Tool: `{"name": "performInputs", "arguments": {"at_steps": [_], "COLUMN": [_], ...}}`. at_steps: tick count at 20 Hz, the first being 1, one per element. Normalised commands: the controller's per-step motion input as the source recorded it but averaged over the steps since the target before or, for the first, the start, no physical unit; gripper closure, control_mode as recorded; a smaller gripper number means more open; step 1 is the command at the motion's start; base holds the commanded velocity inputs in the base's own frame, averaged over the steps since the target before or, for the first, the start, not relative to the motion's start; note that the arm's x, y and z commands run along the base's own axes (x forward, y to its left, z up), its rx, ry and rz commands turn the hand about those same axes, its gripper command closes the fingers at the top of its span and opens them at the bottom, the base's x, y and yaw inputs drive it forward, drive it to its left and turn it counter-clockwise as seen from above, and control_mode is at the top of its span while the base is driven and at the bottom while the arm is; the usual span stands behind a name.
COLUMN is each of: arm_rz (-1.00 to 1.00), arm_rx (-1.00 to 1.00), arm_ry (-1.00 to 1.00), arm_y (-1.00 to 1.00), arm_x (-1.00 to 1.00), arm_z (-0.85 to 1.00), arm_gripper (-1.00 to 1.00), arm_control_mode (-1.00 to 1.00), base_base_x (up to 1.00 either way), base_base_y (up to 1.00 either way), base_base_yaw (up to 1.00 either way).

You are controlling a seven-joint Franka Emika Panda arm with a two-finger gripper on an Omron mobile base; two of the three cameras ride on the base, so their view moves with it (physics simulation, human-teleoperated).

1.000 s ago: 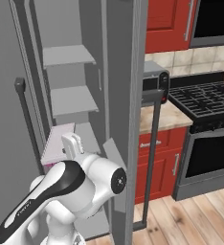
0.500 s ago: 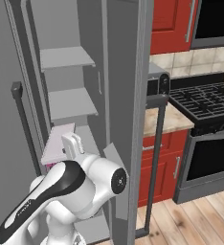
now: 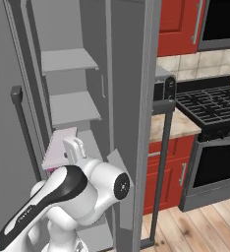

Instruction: The ice cube tray has been filled with water. Take the tray and place it in the freezer to make ice. Close the freezer door after placing the tray.

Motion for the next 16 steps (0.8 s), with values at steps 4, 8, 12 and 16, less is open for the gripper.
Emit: {"name": "performInputs", "arguments": {"at_steps": [4,8,12,16], "arm_rz": [0.0,0.0,0.0,0.0], "arm_rx": [0.0,0.0,0.0,0.0], "arm_ry": [0.0,0.0,0.0,0.0], "arm_y": [0.0,0.0,0.0,0.0], "arm_x": [0.0,0.0,0.0,0.0], "arm_z": [0.0,0.0,0.0,0.0], "arm_gripper": [1.0,1.0,1.0,1.0], "arm_control_mode": [1.0,1.0,1.0,1.0], "base_base_x": [0.32,0.34,0.34,0.28], "base_base_y": [-0.04,-0.08,-0.12,-0.17], "base_base_yaw": [-0.01,-0.01,-0.03,-0.05]}}
